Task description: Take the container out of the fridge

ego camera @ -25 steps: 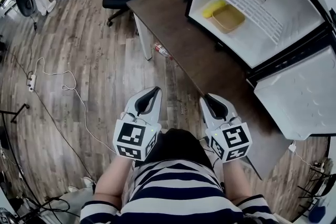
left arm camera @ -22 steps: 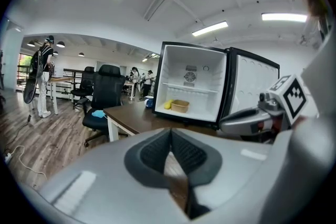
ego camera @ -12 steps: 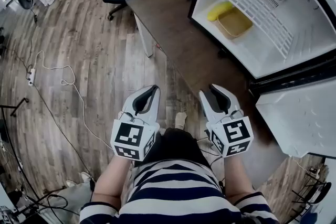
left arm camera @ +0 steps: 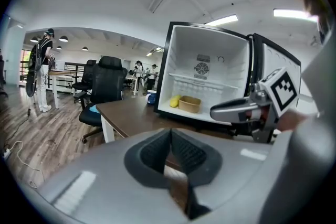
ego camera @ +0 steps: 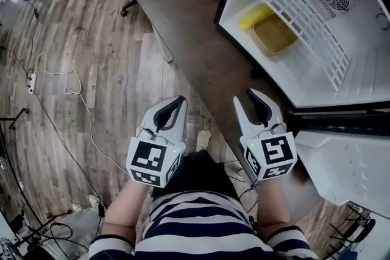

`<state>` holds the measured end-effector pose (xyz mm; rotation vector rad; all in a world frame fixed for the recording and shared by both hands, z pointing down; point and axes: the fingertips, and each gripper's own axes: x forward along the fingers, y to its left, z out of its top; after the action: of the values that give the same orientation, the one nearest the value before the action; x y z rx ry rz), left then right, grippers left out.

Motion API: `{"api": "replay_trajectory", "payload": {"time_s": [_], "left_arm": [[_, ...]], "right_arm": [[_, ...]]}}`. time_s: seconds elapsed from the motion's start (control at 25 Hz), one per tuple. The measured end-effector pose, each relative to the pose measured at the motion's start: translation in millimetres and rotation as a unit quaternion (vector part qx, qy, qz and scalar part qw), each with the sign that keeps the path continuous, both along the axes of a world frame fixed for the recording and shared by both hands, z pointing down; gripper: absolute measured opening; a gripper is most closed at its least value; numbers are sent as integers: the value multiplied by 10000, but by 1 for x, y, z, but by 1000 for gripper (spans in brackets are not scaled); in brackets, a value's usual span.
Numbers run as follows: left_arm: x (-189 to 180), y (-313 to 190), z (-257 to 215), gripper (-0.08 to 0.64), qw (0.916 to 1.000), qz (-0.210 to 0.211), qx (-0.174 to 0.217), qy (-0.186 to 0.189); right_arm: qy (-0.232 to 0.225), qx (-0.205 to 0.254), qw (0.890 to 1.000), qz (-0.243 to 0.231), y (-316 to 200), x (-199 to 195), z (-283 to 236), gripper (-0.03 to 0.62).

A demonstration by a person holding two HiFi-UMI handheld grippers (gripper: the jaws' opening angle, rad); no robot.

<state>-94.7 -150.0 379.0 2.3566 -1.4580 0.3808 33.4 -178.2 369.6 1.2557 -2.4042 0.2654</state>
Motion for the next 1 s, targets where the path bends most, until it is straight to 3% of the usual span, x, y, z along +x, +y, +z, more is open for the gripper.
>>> {"api": "replay_trajectory", "payload": {"time_s": [0.2,0.56,1.0], "left_arm": [[12,-27,5,0,10000,35,39,-2],[31,-68,18,0,9999,93,53,91],[45,-101,34,0,9999,137,-6,100]], "right_arm": [[279,286,9992,40,-33,10,0,109],[1169,875,9891,162,-89,29,3,126],[1925,1060,9748,382,-142,54,23,133]]}}
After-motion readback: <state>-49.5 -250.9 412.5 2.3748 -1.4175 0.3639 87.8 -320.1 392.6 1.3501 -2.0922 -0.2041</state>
